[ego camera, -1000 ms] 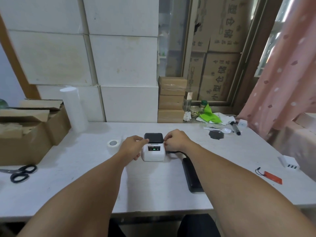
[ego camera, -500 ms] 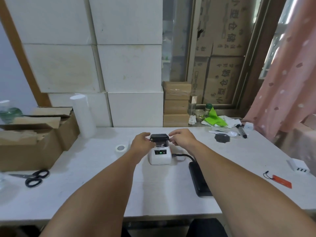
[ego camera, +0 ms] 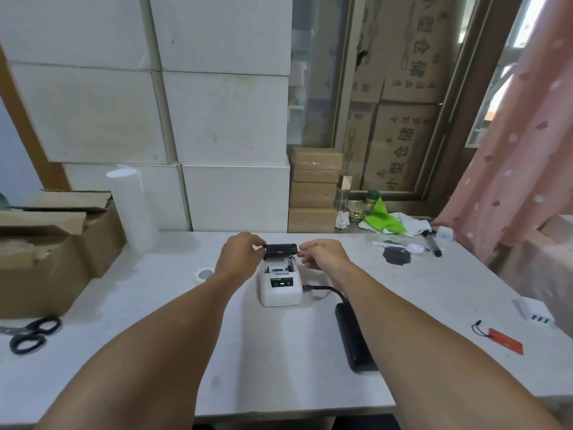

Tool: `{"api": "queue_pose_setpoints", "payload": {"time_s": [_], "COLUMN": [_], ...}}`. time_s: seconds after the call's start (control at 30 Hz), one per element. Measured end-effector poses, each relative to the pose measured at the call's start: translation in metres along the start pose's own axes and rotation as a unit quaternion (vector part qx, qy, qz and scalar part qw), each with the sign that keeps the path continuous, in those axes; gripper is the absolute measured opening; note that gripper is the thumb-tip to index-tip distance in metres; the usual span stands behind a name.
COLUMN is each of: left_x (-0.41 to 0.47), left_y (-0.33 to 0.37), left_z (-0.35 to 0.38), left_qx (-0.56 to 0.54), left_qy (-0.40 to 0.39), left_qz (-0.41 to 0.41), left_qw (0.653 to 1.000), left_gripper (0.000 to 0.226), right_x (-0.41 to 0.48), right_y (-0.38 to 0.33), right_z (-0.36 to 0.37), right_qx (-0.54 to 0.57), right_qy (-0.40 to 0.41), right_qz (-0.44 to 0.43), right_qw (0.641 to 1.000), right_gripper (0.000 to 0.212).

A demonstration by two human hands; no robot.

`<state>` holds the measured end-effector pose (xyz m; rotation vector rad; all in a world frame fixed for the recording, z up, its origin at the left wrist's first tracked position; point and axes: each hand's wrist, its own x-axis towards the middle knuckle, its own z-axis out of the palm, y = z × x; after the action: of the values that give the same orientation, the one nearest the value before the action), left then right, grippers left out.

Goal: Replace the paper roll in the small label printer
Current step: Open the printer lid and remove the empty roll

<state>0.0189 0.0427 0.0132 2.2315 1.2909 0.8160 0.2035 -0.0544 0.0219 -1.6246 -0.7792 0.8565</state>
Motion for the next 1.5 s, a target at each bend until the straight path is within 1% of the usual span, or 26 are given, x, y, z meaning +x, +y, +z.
{"api": "queue_pose_setpoints", "payload": {"time_s": [0.07,0.1,0.2,0.27,0.33,0.43,0.57,0.63,0.7,0.77,0.8,0.9,0.93,1.0,1.03,1.1,1.17,1.27,1.33,1.43,1.5], "left_x": [0.004,0.006,0.011,0.015,0.019,0.025,0.028,0.028,0.027,0.026,0.025,0.021,0.020,0.014,0.009,0.002,-0.003,-0.002,-0.001,-0.006,-0.008], "left_y": [0.000,0.000,0.002,0.001,0.000,-0.005,-0.002,0.000,0.000,0.000,-0.001,-0.007,-0.009,-0.012,-0.014,-0.015,-0.016,-0.022,-0.024,-0.023,-0.023], "left_z": [-0.001,-0.002,-0.003,-0.002,0.001,0.007,0.010,0.011,0.012,0.012,0.012,0.009,0.008,0.005,0.005,0.006,0.006,0.007,0.009,0.011,0.013], "left_qx": [-0.028,-0.044,-0.084,-0.086,-0.078,-0.060,-0.038,-0.029,-0.021,-0.017,-0.018,-0.034,-0.048,-0.110,-0.144,-0.191,-0.198,-0.201,-0.193,-0.191,-0.191], "left_qy": [-0.007,-0.008,-0.005,-0.008,-0.009,-0.006,0.000,0.006,-0.007,-0.031,-0.042,-0.079,-0.101,-0.159,-0.192,-0.256,-0.284,-0.285,-0.284,-0.265,-0.251], "left_qz": [-0.015,-0.024,-0.058,-0.069,-0.073,-0.075,-0.071,-0.068,-0.072,-0.080,-0.091,-0.123,-0.129,-0.124,-0.123,-0.111,-0.097,-0.085,-0.082,-0.076,-0.074], "left_qw": [0.999,0.999,0.995,0.994,0.994,0.995,0.997,0.997,0.997,0.996,0.995,0.989,0.985,0.973,0.963,0.941,0.933,0.933,0.936,0.942,0.946], "left_gripper": [0.020,0.020,0.019,0.020,0.023,0.028,0.033,0.034,0.032,0.023,0.026,0.056,0.064,0.075,0.074,0.062,0.063,0.071,0.069,0.043,0.038], "right_x": [0.003,0.004,0.007,0.007,0.009,0.013,0.011,0.010,0.010,0.011,0.013,0.016,0.016,0.017,0.017,0.017,0.019,0.023,0.028,0.033,0.034], "right_y": [0.002,0.004,0.012,0.014,0.014,0.015,0.010,0.010,0.009,0.008,0.007,0.000,-0.003,-0.009,-0.011,-0.014,-0.017,-0.021,-0.023,-0.022,-0.022], "right_z": [0.000,0.001,0.006,0.006,0.004,0.003,0.002,0.001,0.002,0.002,0.003,0.007,0.010,0.015,0.017,0.022,0.024,0.027,0.028,0.029,0.032], "right_qx": [-0.063,-0.106,-0.186,-0.193,-0.187,-0.176,-0.200,-0.204,-0.213,-0.238,-0.253,-0.276,-0.290,-0.334,-0.353,-0.375,-0.384,-0.404,-0.416,-0.429,-0.446], "right_qy": [-0.029,-0.050,-0.090,-0.099,-0.118,-0.136,-0.147,-0.151,-0.152,-0.142,-0.127,-0.090,-0.095,-0.123,-0.141,-0.174,-0.193,-0.212,-0.221,-0.228,-0.230], "right_qz": [0.003,0.007,0.020,0.016,0.015,0.013,0.000,-0.007,-0.011,-0.027,-0.045,-0.102,-0.114,-0.122,-0.119,-0.096,-0.075,-0.059,-0.051,-0.048,-0.050], "right_qw": [0.998,0.993,0.978,0.976,0.975,0.975,0.969,0.967,0.965,0.960,0.958,0.952,0.945,0.927,0.917,0.905,0.900,0.888,0.881,0.873,0.864], "right_gripper": [0.014,0.015,0.043,0.051,0.050,0.040,0.033,0.034,0.037,0.032,0.026,0.010,0.008,0.006,0.007,0.011,0.011,0.012,0.012,0.015,0.017]}}
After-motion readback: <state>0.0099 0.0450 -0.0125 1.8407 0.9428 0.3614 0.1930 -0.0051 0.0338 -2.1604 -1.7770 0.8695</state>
